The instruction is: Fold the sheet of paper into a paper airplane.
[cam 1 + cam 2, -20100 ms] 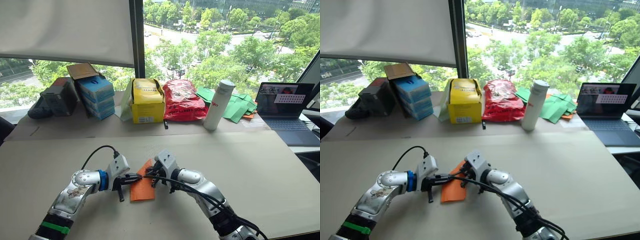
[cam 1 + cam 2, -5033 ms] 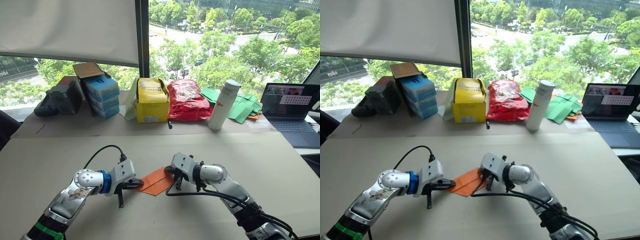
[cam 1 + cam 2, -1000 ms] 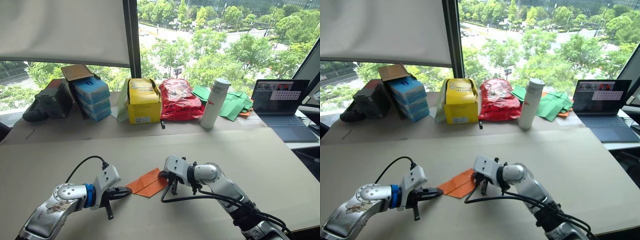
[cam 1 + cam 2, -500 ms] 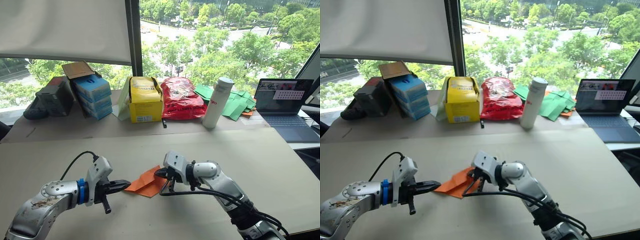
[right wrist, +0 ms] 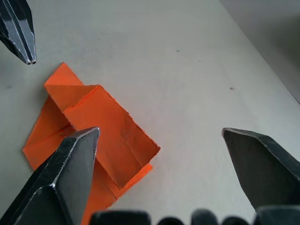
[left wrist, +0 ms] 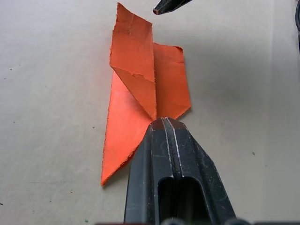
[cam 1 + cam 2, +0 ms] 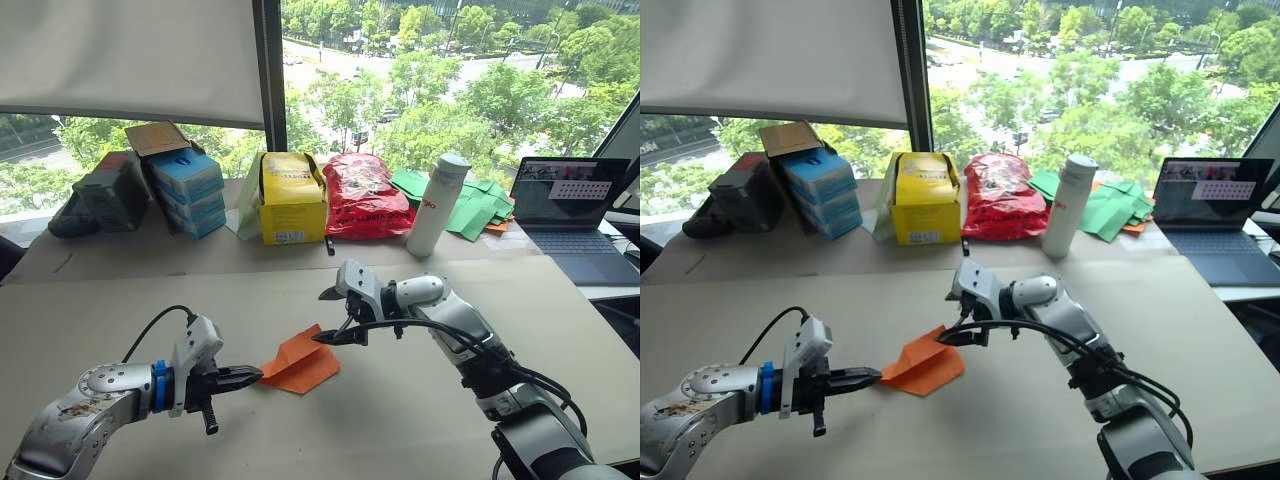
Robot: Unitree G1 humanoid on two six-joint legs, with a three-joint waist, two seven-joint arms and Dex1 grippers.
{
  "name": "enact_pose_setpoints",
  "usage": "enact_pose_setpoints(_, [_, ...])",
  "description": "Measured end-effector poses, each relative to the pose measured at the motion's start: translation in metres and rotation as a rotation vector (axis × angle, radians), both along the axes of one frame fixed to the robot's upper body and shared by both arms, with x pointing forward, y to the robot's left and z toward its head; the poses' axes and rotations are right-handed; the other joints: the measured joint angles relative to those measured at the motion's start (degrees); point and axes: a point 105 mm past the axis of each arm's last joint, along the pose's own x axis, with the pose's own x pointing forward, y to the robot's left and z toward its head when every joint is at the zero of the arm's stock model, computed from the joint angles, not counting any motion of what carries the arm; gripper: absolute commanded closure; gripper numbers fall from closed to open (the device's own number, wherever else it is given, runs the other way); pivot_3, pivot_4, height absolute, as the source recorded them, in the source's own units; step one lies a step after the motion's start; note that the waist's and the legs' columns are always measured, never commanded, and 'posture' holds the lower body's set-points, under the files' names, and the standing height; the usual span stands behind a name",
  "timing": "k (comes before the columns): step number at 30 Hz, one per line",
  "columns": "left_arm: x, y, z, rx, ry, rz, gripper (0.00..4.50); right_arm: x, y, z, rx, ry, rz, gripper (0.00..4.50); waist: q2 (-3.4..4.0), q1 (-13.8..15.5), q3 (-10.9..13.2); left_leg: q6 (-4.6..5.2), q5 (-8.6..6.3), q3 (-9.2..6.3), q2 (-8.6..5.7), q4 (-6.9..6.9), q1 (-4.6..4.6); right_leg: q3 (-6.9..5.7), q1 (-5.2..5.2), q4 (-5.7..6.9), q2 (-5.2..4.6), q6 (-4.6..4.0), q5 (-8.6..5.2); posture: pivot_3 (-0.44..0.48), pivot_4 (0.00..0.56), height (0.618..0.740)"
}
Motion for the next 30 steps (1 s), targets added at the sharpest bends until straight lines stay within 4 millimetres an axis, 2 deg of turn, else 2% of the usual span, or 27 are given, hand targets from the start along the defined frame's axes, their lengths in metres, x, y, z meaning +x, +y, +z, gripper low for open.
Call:
enact_pose_setpoints(7, [0.001, -0.003, -0.003, -0.01, 0.0, 0.009, 4.5, 0.005, 0.009, -0.007, 0.0, 0.147, 0.072, 0.05, 0.02, 0.0, 0.0, -0.01, 0.01, -0.02, 0.02, 0.0, -0.04, -0.04, -0.01, -0.01, -0.01, 0.0, 0.0, 0.0, 0.15, 0.74])
enact_pose_setpoints(10, [0.001, -0.003, -0.004, -0.009, -0.001, 0.015, 4.5, 0.001, 0.009, -0.006, -0.001, 0.207, 0.113, 0.05, 0.03, -0.1, 0.0, -0.01, 0.01, -0.03, 0.02, -0.01, -0.03, -0.03, 0.0, -0.01, -0.06, 0.0, 0.0, 0.0, 0.15, 0.74])
enact_pose_setpoints(16, [0.0, -0.003, -0.006, -0.007, 0.003, 0.026, 4.5, -0.005, 0.01, -0.02, -0.028, 0.288, 0.156, 0.05, 0.05, -0.1, 0.0, -0.03, 0.01, -0.04, 0.01, -0.01, -0.04, -0.02, -0.03, 0.0, -0.16, 0.01, 0.01, 0.0, 0.15, 0.74])
enact_pose_setpoints(17, [0.0, -0.003, -0.005, -0.007, 0.002, 0.027, 4.5, -0.005, 0.011, -0.021, -0.028, 0.291, 0.16, 0.56, 0.06, -0.1, 0.0, -0.05, 0.02, -0.04, 0.01, -0.02, -0.04, -0.02, -0.04, 0.01, -0.16, 0.0, 0.01, 0.0, 0.15, 0.74])
enact_pose_setpoints(28, [0.0, -0.004, -0.006, -0.008, -0.003, 0.04, 4.5, -0.007, 0.012, -0.026, -0.026, 0.313, 0.168, 4.38, 0.08, -0.2, 0.1, -0.08, 0.02, -0.06, 0.01, -0.04, -0.05, 0.0, -0.09, 0.02, -0.26, -0.01, 0.01, 0.0, 0.15, 0.74])
enact_pose_setpoints(30, [0.0, -0.004, -0.006, -0.008, -0.004, 0.04, 4.5, -0.009, 0.011, -0.027, -0.026, 0.313, 0.172, 4.45, 0.08, -0.2, 0.1, -0.08, 0.02, -0.06, 0.01, -0.04, -0.06, 0.0, -0.11, 0.02, -0.27, -0.01, 0.01, 0.0, 0.15, 0.74])
